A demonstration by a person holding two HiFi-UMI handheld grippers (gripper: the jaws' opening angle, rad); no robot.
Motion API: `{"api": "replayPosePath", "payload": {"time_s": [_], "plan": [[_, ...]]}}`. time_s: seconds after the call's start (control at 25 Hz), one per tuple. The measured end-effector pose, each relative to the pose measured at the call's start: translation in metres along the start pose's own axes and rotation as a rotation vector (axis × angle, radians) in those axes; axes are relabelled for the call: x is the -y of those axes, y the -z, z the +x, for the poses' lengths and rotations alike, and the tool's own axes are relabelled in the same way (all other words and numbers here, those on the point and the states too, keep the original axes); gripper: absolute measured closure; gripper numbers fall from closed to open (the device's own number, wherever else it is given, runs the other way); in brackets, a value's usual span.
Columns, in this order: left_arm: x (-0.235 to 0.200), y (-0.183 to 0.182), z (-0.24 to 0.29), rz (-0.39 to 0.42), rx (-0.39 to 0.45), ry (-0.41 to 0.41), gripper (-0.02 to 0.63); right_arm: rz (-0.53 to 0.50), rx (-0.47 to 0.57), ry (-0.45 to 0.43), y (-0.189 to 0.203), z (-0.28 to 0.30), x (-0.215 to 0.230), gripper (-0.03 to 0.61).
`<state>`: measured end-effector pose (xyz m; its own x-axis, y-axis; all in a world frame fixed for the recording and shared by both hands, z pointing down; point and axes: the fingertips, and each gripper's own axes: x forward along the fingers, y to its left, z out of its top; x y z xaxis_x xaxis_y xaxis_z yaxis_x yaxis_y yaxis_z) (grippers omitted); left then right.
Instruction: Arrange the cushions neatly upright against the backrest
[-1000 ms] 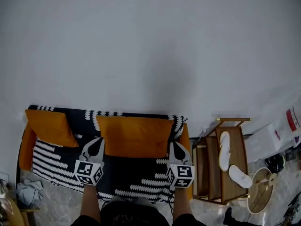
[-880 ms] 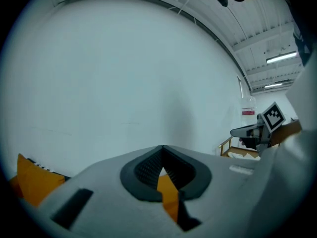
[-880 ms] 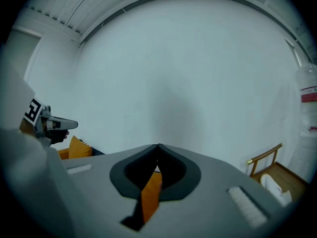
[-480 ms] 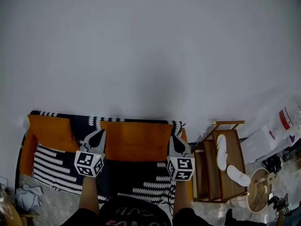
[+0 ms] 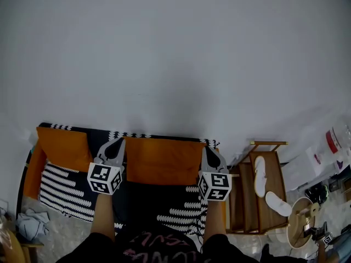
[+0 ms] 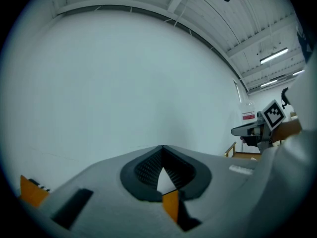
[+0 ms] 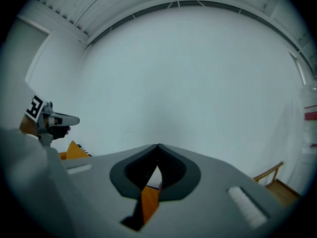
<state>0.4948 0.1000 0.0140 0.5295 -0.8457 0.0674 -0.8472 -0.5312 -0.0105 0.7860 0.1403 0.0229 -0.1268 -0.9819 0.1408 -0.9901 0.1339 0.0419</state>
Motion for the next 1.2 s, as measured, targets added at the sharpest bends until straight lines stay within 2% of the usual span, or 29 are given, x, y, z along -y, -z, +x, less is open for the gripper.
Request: {"api": "replayPosePath", "payload": {"time_s": [0.6,1.2], "plan": [[-0.016,-0.007,0.01,-0.047,0.041,0.037,0.614,-0.028,-0.002,0.026,-0.008,0.011,0.0,0.568],[-0.025,-0.008,0.062,0.0,0.026,0.064,0.614,-0.06,-0.015,0.013,-0.01,0.06,0.014,0.568]]}}
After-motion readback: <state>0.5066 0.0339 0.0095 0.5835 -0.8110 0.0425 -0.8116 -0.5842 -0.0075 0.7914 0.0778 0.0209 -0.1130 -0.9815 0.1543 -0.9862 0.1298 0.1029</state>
